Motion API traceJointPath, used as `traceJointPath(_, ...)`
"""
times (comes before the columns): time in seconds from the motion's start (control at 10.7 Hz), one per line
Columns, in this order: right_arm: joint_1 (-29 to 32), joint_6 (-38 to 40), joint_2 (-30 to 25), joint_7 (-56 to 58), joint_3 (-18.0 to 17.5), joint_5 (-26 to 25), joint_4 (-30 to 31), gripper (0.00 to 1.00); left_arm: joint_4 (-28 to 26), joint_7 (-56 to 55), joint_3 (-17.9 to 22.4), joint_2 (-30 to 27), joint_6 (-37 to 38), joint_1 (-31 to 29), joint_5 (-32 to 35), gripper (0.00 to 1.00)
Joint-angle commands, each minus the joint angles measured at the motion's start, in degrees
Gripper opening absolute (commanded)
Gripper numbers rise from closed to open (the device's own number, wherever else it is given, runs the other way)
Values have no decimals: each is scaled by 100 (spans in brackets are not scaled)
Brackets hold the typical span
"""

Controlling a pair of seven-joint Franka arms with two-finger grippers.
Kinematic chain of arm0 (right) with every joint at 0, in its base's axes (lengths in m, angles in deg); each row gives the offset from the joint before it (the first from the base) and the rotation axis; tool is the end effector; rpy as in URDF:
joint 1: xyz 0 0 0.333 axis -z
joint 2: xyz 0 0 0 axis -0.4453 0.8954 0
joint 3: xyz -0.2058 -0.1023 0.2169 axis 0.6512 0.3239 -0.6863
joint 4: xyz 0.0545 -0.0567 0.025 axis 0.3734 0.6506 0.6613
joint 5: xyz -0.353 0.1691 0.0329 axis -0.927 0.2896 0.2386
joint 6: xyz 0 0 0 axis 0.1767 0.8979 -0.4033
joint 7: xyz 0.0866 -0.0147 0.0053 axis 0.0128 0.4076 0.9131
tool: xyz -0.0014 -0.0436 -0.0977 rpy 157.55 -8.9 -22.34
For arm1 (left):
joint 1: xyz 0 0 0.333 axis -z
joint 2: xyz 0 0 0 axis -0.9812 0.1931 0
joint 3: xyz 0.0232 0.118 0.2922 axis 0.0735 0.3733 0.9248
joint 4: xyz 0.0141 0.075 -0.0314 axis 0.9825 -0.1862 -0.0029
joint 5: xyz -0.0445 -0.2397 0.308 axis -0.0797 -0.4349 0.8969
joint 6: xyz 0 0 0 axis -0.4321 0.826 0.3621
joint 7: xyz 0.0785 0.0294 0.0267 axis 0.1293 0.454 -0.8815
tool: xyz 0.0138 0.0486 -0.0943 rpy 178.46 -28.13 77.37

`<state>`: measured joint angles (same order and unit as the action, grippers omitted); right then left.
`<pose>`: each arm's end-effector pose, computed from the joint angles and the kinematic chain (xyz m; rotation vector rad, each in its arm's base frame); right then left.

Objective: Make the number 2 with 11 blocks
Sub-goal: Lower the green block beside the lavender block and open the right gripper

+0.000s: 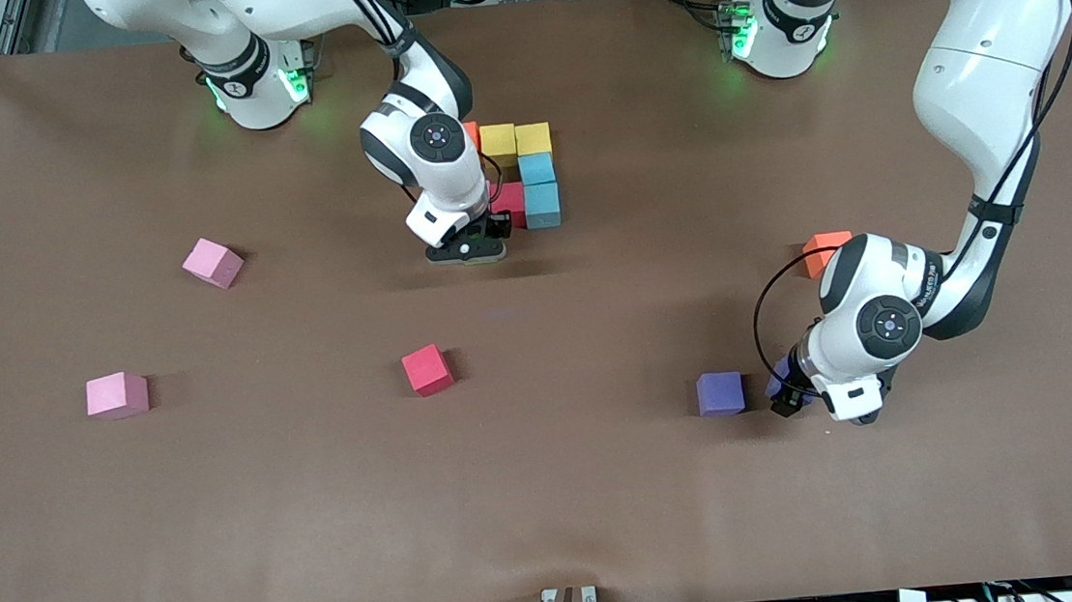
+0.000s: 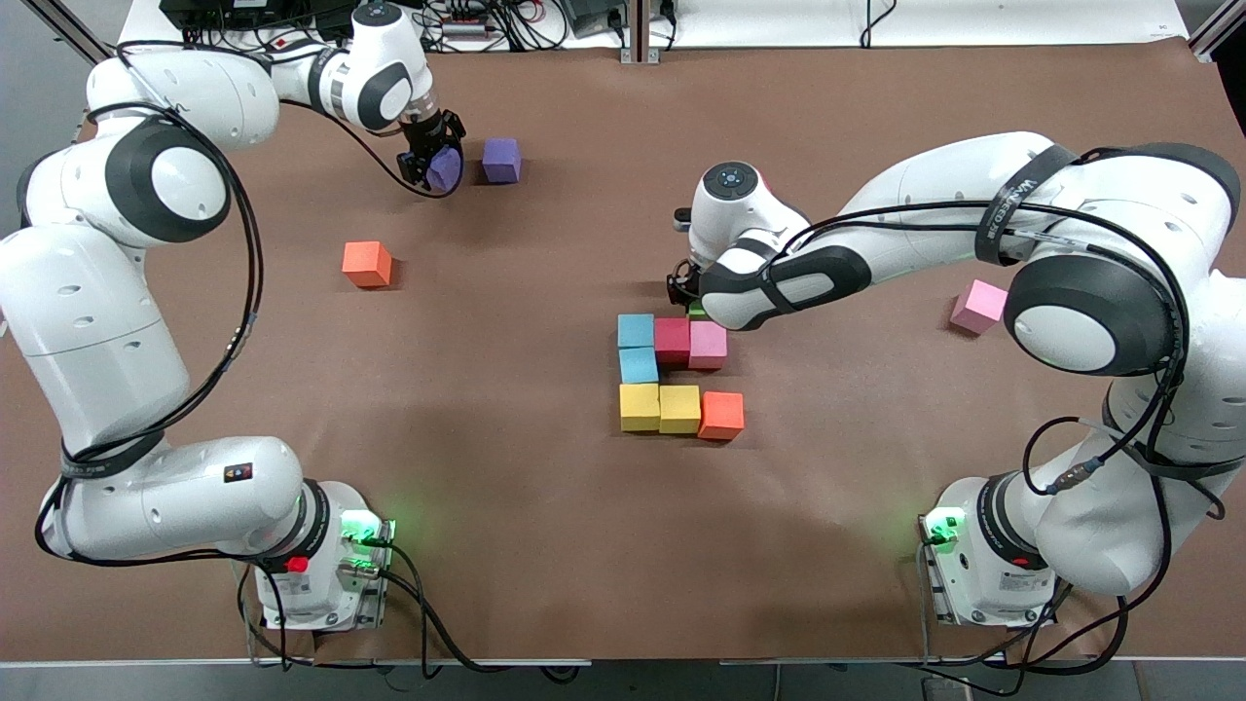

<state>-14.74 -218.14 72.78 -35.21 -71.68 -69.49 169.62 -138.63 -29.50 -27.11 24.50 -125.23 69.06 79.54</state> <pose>0.3865 0.4227 0.1910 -3.1328 0.0115 0.0497 0.6776 -0.1459 0.1906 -2.7445 -1.4703 0.0481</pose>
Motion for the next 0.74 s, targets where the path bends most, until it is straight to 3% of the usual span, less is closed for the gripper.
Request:
traceJointPath(0.0,-56,61,-54,90,3,125,39,40,3,-104,30,-2,-62,40,160,100)
traceJointPath(0.65,-83,263,-63,381,3,160,39,40,3,-69,57,-2,-62,40,160,100)
